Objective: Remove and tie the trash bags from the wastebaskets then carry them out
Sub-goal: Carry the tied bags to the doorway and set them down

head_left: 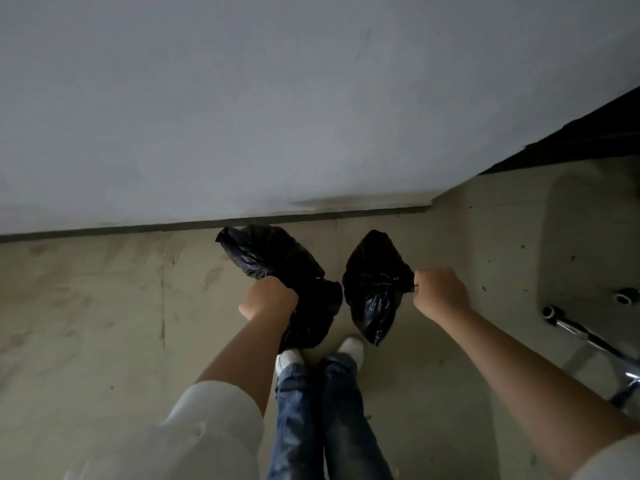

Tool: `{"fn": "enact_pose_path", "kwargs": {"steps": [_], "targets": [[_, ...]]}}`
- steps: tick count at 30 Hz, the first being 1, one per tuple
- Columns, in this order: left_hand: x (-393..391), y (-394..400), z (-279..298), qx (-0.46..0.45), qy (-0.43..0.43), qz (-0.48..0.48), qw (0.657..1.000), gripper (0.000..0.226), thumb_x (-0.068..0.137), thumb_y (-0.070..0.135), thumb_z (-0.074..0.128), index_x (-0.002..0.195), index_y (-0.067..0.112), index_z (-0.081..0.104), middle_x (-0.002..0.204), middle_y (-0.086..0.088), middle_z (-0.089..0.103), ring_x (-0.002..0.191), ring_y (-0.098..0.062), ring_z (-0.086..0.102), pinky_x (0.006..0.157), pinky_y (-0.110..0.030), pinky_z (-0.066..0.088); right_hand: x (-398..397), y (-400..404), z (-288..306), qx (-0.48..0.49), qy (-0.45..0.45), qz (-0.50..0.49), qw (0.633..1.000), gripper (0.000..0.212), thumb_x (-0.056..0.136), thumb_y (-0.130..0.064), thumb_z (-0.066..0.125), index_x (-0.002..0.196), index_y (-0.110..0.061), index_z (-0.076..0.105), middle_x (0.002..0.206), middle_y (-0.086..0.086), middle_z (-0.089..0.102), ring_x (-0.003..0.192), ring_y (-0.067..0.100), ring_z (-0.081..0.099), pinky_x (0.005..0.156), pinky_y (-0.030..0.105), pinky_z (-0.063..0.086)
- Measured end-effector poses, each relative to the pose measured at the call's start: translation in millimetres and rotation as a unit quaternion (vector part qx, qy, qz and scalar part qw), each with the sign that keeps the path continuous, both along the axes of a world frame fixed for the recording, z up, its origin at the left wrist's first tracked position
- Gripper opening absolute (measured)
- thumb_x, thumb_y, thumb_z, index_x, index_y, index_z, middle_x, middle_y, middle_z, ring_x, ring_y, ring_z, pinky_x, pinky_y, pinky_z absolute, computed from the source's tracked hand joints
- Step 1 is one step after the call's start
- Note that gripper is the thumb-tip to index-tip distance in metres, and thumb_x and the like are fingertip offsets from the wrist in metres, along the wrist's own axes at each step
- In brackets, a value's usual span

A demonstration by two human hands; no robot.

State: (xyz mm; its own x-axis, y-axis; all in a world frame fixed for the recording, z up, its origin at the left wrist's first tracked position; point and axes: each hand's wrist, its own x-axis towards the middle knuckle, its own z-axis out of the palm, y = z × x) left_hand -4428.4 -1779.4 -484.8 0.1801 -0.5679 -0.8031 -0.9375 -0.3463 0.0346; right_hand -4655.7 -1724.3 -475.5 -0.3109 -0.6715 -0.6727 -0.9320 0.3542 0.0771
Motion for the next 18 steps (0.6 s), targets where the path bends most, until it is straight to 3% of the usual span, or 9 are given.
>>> {"fn": "enact_pose_path", "kwargs": {"steps": [3, 7, 11, 18], "targets": [[-8.7, 1.9, -14.0, 0.023, 0.014, 0.07, 0.997, 0.027, 0.085, 0.013, 0.046, 0.058, 0.008, 0.043, 0.062, -0.005, 0.046, 0.068, -0.024, 0.052, 0.061, -0.026, 0.04, -18.4, 1.5, -13.4, 0.008, -0.004, 0.003, 1.0, 0.023, 0.091, -0.007, 0.042, 0.105, -0.005, 0.061, 0.106, 0.014, 0.061, 0.108, 0.032, 0.052, 0.068, 0.031, 0.04], [-20.5, -5.2, -28.6, 0.006, 0.002, 0.084, 0.996, 0.034, 0.085, 0.013, 0.047, 0.053, 0.011, 0.037, 0.055, -0.004, 0.039, 0.053, -0.021, 0.043, 0.05, -0.022, 0.032, -30.1, -7.3, -27.1, -0.014, -0.019, 0.019, 1.0, 0.022, 0.092, -0.006, 0.041, 0.103, -0.005, 0.06, 0.109, 0.013, 0.06, 0.113, 0.032, 0.047, 0.073, 0.033, 0.042], [-28.0, -18.4, -39.9, -0.028, 0.002, 0.074, 0.997, 0.04, 0.085, 0.012, 0.048, 0.049, 0.012, 0.032, 0.05, -0.003, 0.032, 0.044, -0.017, 0.029, 0.045, -0.02, 0.021, -38.9, -17.3, -42.0, -0.019, -0.024, 0.029, 0.999, 0.022, 0.093, -0.005, 0.041, 0.104, -0.006, 0.059, 0.111, 0.012, 0.059, 0.114, 0.031, 0.045, 0.083, 0.033, 0.046], [-50.6, -39.0, -69.1, -0.064, 0.011, 0.014, 0.998, 0.039, 0.083, 0.01, 0.049, 0.049, 0.014, 0.029, 0.049, -0.001, 0.032, 0.044, -0.017, 0.029, 0.045, -0.023, 0.021, -49.5, -40.5, -64.1, -0.051, -0.018, 0.0, 0.999, 0.025, 0.093, -0.006, 0.04, 0.109, -0.008, 0.059, 0.113, 0.011, 0.058, 0.114, 0.029, 0.044, 0.086, 0.032, 0.043]]}}
